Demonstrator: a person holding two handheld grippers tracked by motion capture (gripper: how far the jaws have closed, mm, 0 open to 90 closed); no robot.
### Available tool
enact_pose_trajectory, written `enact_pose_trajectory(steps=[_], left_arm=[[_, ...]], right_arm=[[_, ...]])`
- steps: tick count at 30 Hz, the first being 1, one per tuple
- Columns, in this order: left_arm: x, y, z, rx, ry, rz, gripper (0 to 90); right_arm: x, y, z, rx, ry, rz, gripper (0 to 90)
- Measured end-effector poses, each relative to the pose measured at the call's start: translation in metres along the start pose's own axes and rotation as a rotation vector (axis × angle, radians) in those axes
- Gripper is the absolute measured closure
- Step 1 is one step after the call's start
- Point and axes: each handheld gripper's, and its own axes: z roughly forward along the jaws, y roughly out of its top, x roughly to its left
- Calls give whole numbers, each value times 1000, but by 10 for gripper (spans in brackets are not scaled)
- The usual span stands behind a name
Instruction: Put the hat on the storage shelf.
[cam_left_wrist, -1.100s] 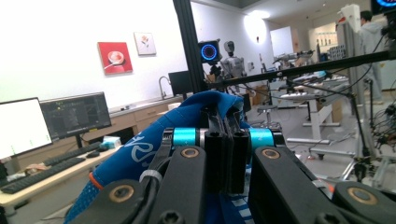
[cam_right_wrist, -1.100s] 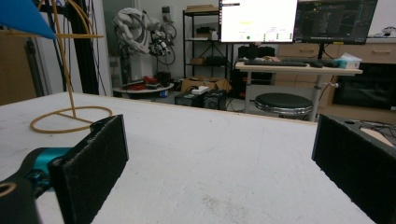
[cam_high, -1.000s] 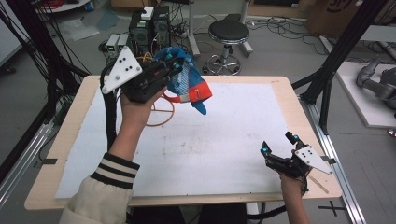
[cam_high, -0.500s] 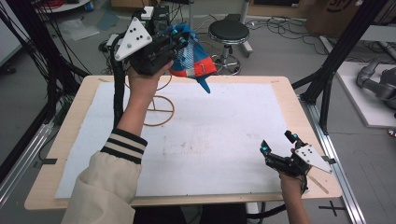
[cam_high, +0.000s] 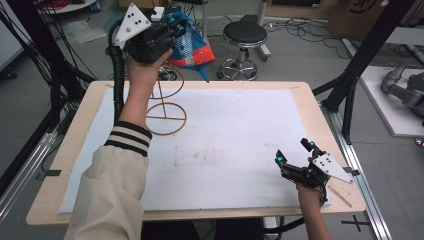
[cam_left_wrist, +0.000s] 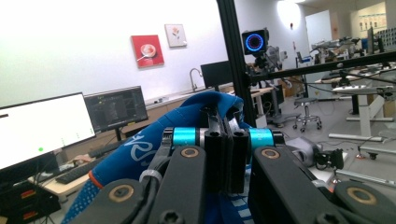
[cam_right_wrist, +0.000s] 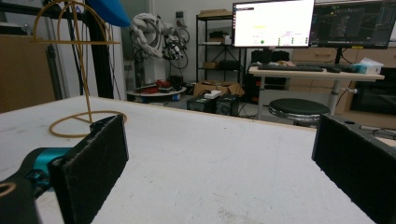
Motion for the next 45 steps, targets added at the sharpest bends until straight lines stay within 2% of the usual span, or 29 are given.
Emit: enact_pose_trajectory(steps=[8,17,21,26,35,39,45], left_arm=[[16,-5,-16,22,23,-10,886],[28,-19,-36,57,14,-39,887],[36,-25,-46,68,21,-40,887],[49,-35,-57,105,48,-44,887],[66,-54,-76,178,125,-43,887],[69,-63,-82,204,145,-43,886],[67,-74,-80,241,170,-33,885]], right_arm=[[2,0,1,1,4,1,34],[5,-1,3,8,12,-6,34],[5,-2,4,10,12,-15,34],[7,-3,5,16,16,-13,34],[9,-3,7,17,22,-28,34],[11,-4,8,23,27,-22,34],[14,-5,10,31,38,-29,34]])
